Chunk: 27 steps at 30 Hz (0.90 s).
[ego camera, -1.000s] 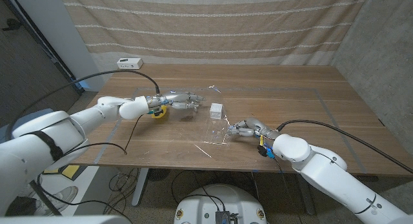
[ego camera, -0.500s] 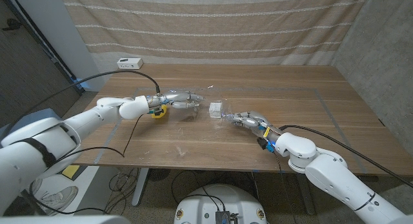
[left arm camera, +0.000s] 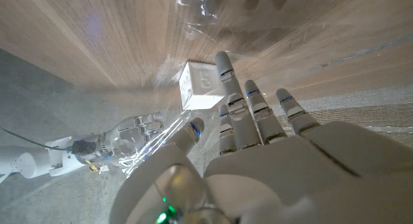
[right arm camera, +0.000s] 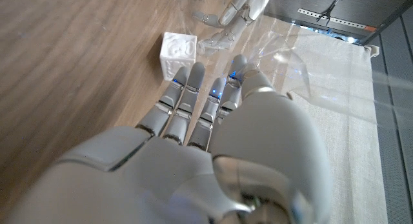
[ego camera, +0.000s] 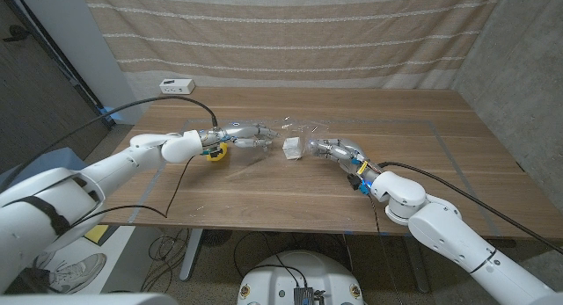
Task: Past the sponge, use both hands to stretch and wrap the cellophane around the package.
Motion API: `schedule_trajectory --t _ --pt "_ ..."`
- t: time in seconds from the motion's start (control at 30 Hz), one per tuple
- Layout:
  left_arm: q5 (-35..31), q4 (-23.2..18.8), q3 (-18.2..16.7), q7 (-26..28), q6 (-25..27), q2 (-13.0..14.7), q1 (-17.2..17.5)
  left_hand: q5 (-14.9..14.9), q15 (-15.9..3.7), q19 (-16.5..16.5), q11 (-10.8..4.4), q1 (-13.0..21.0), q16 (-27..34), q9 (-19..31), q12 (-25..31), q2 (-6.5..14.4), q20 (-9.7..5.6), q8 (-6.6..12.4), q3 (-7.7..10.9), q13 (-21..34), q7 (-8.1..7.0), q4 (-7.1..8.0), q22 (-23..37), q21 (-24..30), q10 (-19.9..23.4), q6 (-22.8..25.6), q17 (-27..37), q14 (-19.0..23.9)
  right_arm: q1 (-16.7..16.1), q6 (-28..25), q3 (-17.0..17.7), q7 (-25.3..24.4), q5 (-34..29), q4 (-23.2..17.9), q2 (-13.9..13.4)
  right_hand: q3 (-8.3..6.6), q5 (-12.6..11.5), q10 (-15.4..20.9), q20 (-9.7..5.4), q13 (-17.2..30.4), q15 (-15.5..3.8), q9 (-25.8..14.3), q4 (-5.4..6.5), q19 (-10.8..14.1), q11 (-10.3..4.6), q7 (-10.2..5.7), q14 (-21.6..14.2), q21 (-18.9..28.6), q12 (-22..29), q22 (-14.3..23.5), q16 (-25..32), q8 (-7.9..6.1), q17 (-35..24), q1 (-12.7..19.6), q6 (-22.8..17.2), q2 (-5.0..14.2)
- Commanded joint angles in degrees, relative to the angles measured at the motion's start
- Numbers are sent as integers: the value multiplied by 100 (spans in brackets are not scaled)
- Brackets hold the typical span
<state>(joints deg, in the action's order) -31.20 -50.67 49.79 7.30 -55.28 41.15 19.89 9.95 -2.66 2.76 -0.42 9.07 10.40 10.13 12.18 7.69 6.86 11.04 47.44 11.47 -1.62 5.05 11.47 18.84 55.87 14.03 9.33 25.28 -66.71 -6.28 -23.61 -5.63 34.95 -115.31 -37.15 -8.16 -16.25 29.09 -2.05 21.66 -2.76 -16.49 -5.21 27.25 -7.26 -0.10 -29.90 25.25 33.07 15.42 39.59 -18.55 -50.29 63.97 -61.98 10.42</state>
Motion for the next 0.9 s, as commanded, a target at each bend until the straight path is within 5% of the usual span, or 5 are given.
schedule_trajectory --t 0.03,0.23,0.43,0.6,0.9 --pt "36 -220 -208 -140 82 57 156 13 -222 -19 51 34 17 15 -4 97 -21 3 0 -2 -3 -43 7 6 47 43 11 33 653 787 -542 141 -303 658 362 7 32 59 -20 45 -855 -4 37 -18 -21 -53 3 49 46 53 91 -11 -76 40 3 -4" --pt "62 -272 -263 -211 112 69 195 11 -154 -8 61 26 19 15 -8 94 -39 0 -3 -2 2 -40 7 9 61 55 12 49 875 1168 -802 -372 -1236 793 574 37 58 68 24 97 -862 22 68 -174 -33 -127 39 80 69 115 211 -1 -148 19 -14 -11" --pt "83 -301 -298 -282 146 71 219 10 -125 0 53 25 18 15 0 97 -51 -6 0 -2 7 -44 7 11 110 59 9 62 1002 1214 -1050 -1451 -2772 756 849 41 72 175 71 143 -875 45 86 -176 -34 -152 31 141 132 142 286 1 -171 18 -42 -4" --pt "93 -334 -332 -282 145 83 256 10 -100 10 55 32 9 16 -20 97 -49 -13 1 -3 5 -59 7 14 82 54 4 51 1063 425 -1245 -2307 -3773 598 1229 -52 82 594 175 219 -803 91 90 99 149 -47 -309 334 351 147 241 45 53 78 3 9" --pt "103 -463 -431 -236 174 151 365 7 -107 17 65 36 4 16 -31 93 -56 -14 0 -5 4 -74 7 15 84 66 1 48 1715 -546 -1916 -2298 -5089 841 1312 -183 143 832 277 127 -714 162 136 346 334 16 -808 575 367 135 -48 89 591 72 34 -26"
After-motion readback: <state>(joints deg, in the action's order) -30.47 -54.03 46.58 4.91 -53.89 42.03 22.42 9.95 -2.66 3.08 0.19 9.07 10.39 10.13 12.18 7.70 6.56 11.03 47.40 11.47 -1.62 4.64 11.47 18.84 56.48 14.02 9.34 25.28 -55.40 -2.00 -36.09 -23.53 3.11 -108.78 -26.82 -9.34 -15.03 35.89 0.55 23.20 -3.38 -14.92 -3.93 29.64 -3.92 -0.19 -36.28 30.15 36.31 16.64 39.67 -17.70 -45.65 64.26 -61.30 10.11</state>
